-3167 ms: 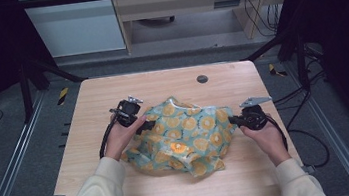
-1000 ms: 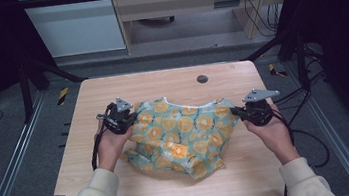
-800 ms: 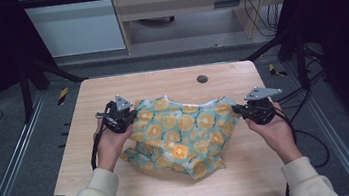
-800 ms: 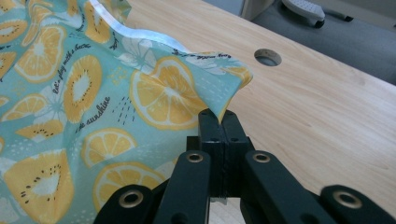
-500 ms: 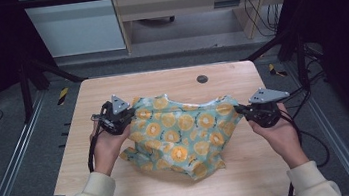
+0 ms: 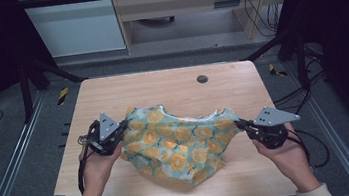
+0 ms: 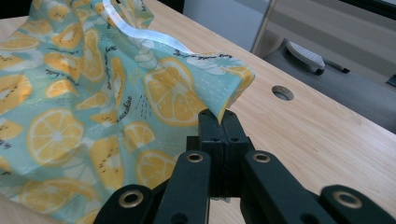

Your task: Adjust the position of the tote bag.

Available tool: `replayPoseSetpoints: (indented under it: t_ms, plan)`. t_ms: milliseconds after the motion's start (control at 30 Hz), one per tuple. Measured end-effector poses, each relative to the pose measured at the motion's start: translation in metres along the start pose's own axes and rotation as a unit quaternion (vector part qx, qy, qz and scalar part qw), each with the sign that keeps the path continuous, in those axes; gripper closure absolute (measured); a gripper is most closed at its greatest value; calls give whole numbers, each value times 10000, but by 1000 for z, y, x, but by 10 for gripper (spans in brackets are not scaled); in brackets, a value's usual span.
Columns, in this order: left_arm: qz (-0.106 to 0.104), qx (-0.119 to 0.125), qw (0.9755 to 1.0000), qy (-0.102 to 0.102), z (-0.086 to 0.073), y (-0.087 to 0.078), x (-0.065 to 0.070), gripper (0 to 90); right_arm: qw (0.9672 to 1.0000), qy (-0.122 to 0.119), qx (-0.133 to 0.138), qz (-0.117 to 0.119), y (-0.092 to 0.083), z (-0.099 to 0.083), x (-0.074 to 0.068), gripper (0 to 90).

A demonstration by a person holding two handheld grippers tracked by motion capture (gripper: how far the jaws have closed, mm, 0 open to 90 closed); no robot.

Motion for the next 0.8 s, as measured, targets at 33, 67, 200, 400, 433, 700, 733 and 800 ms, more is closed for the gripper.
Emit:
replayPoseSetpoints:
  t_ms: [33, 67, 200, 400, 433, 700, 733, 800]
  plan:
    - [-2, -5, 10000, -2, -2, -1, 0, 900, 10000, 0, 0, 0, 0, 0, 0, 900]
    - [-8, 7, 10000, -4, -5, -4, 1, 900, 10000, -23, -23, 43, 0, -3, -5, 900]
    - [-69, 99, 9999, -69, -13, -12, 3, 900, 9999, -34, -11, 110, -1, -7, -13, 900]
    - [-122, 226, 9996, -144, -19, -23, 5, 900, 9997, -92, 87, 222, -11, -9, -26, 900]
    - [-133, 236, 9995, -142, -19, -25, 5, 900, 9997, -92, 87, 222, -11, -9, -26, 900]
    - [-242, 293, 9991, -186, -28, -38, 10, 900, 9993, -114, 142, 341, -19, -13, -38, 900]
    - [-253, 315, 9990, -189, -30, -39, 11, 900, 9992, -115, 133, 362, -20, -14, -40, 900]
    - [-292, 303, 9990, -179, -34, -42, 13, 900, 9991, -130, 120, 393, -21, -18, -43, 900]
Point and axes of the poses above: each handheld gripper's, and its own axes: y roughly forward along the jaws, z roughly out of its top, x roughly to its right, the point moved 9 cm from there along y, roughly forward along the jaws, and after that the axes turned 6 degrees about -x, right-handed, at the moved point
